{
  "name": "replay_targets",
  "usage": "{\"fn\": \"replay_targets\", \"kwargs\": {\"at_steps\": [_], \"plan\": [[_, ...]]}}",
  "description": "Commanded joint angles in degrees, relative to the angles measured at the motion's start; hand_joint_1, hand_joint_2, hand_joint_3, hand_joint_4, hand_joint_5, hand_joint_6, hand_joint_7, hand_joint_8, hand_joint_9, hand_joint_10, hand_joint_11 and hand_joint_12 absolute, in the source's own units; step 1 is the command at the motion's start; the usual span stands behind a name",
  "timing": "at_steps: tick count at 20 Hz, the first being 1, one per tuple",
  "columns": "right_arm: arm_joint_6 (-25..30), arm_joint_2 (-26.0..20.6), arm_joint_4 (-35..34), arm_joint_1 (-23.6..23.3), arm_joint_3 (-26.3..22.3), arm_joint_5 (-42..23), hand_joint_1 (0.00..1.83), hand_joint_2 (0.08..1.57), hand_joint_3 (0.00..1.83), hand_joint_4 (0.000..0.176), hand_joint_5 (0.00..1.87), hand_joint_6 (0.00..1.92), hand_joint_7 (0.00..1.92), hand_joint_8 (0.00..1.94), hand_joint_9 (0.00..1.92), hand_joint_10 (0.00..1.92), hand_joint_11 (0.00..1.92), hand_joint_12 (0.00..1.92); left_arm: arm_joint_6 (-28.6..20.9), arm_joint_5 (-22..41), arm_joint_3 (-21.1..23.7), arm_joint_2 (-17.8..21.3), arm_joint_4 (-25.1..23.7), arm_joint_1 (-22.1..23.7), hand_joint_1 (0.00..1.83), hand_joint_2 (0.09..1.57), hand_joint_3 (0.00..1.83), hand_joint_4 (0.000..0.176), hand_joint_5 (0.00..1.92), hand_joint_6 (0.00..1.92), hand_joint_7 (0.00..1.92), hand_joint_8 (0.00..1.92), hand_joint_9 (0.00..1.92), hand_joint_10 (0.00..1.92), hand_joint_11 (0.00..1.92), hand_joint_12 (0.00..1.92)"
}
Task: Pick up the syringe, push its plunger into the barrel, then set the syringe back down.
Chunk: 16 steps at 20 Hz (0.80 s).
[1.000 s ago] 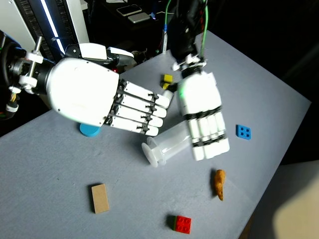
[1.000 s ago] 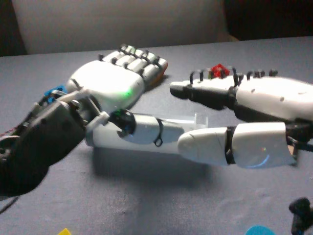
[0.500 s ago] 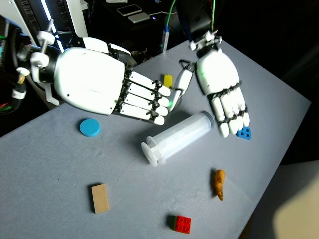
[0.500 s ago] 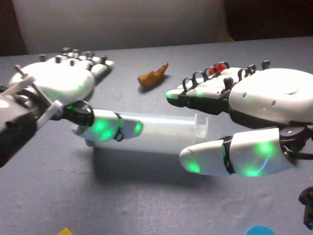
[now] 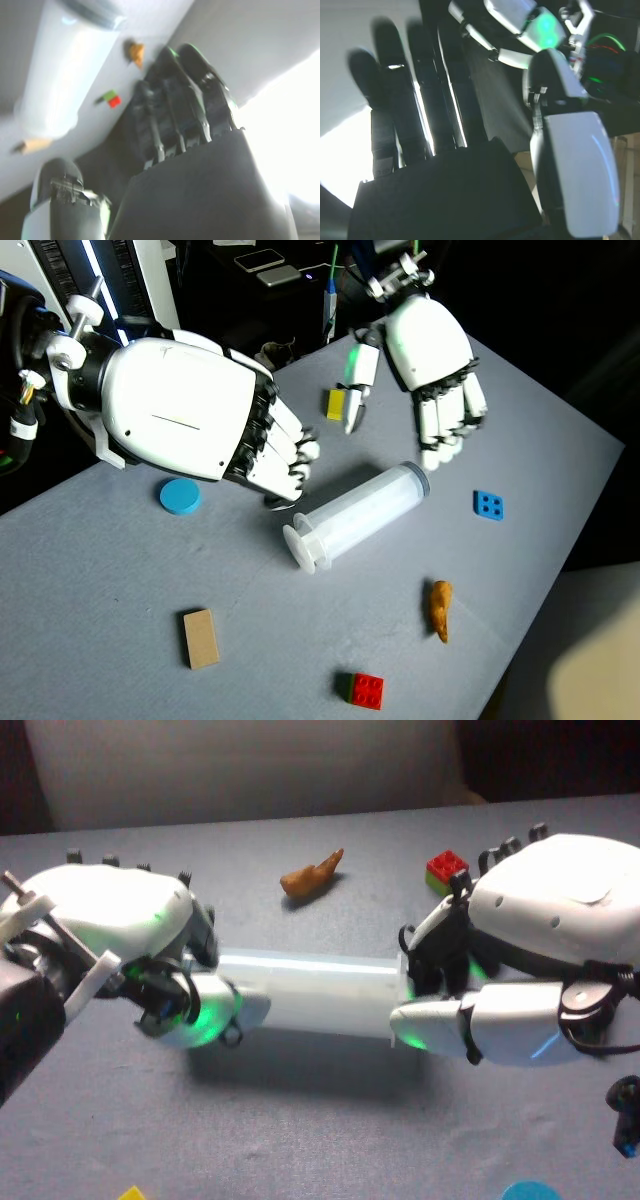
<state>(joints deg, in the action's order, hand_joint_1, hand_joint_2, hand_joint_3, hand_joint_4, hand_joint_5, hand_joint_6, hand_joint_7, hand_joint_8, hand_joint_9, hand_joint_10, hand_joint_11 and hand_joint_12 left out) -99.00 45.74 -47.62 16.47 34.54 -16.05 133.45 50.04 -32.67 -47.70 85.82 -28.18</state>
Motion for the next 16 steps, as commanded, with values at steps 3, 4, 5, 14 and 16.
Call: {"fn": "replay_targets", "kwargs": {"at_steps": [3, 4, 5, 14, 16], "plan": [[-0.2, 0.0, 1.1, -0.5, 0.5, -5.6, 0.28, 1.26, 0.0, 0.0, 1.12, 1.92, 1.22, 1.94, 1.41, 1.92, 1.56, 1.92, 0.0, 4.1, 0.4, 0.4, -4.4, 1.3, 0.56, 1.21, 0.0, 0.006, 0.87, 1.9, 0.99, 1.91, 1.09, 1.92, 1.16, 1.92], [-0.3, 0.6, 1.1, -0.3, 1.2, -5.6, 0.24, 1.29, 0.01, 0.0, 1.19, 1.92, 1.32, 1.94, 1.52, 1.92, 1.67, 1.92, 0.0, 4.1, 0.6, 0.4, -4.4, 1.4, 0.56, 1.22, 0.0, 0.05, 0.99, 1.92, 1.06, 1.92, 1.16, 1.92, 1.25, 1.92], [-0.3, 0.9, 1.1, -0.1, 1.8, -5.5, 0.23, 1.34, 0.02, 0.0, 1.24, 1.92, 1.35, 1.94, 1.56, 1.92, 1.72, 1.92, 0.0, 4.1, 0.8, 0.4, -4.4, 1.6, 0.55, 1.26, 0.01, 0.064, 1.1, 1.92, 1.18, 1.92, 1.29, 1.92, 1.4, 1.92], [0.4, 1.9, 1.1, -1.5, 4.3, 0.3, 0.15, 1.52, 0.01, 0.0, 1.28, 1.92, 1.38, 1.94, 1.55, 1.92, 1.7, 1.92, 0.2, 5.0, 1.7, 1.1, -3.7, 4.3, 0.51, 1.39, 0.0, 0.01, 1.16, 1.92, 1.37, 1.92, 1.47, 1.92, 1.59, 1.92], [0.9, 1.9, 1.1, -1.5, 4.3, 0.4, 0.14, 1.52, 0.0, 0.0, 1.28, 1.92, 1.37, 1.94, 1.54, 1.92, 1.69, 1.92, 0.3, 4.7, 1.8, 1.4, -3.6, 4.7, 0.48, 1.39, 0.0, 0.006, 1.15, 1.92, 1.37, 1.92, 1.46, 1.92, 1.57, 1.92]]}}
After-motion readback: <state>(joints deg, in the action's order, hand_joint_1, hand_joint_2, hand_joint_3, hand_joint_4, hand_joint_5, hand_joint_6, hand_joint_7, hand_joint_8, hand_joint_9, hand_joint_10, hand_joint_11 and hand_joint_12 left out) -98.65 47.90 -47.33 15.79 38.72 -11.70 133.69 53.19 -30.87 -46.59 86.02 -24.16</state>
